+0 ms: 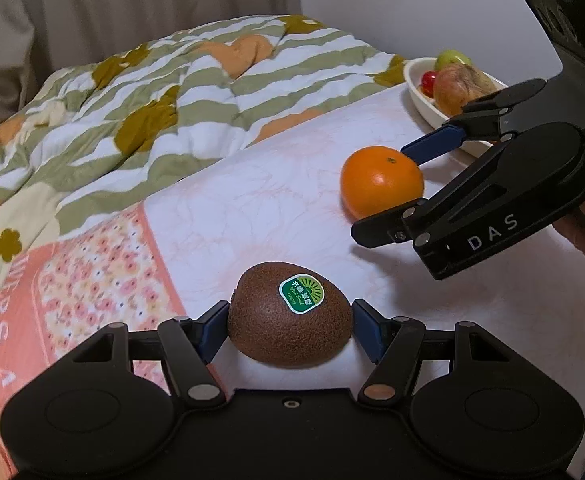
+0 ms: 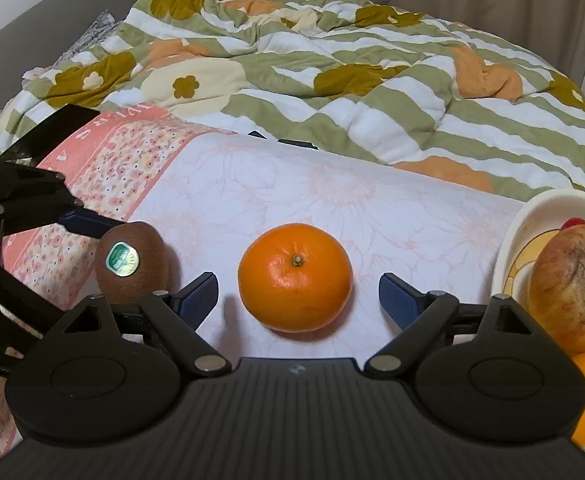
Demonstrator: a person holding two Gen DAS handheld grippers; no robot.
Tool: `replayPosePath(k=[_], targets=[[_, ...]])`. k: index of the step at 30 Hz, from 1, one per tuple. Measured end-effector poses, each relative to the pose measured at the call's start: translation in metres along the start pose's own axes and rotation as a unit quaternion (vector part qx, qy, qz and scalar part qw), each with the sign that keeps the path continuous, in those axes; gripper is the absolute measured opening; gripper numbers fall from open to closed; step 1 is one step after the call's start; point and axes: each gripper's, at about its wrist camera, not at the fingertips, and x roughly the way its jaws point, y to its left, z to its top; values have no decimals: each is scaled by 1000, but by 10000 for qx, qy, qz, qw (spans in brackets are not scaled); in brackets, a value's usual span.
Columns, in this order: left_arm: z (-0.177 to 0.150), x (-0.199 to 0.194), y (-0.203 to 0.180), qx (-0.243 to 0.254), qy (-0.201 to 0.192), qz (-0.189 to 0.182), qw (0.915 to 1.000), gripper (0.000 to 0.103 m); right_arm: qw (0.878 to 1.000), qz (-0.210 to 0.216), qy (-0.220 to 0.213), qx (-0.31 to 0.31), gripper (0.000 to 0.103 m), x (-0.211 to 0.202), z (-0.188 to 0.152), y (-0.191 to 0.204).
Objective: Organize fruits
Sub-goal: 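Close the left tool on the brown kiwi while the right tool grasps the orange, then carry the kiwi in the left tool into the bowl and open it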
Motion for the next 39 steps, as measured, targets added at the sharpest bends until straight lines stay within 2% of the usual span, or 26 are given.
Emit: replayPosePath(k=[3,5,6,12,18,31,39], targets=[[-2,-3,0,-87,-4,50,9999,70,10000,-2,3,4,96,3,0,0],[-5,-5,1,-136,-12,73,9999,70,10000,-7,57,-22,78,4,1,2],[-6,-6,2,-177,-17,84,9998,70,10000,-51,52,-61,76,4,1,2],[-8,-18,2,-320,-106,131,9993,70,9999,-85,45,-40,75,-1,-1,6],[-10,-38,-5,-342,-275,169,9989,70,9998,-119,-96,122,75,-23,-7,12],[-10,-91,-35,-305,-829,30,9961,70,9954,-612,-546,495,75,-105,-36,21],[3,-114,-69,-161,-1116,-215,9934,70,9881,-1014,-788,846,75,-166,-61,1]])
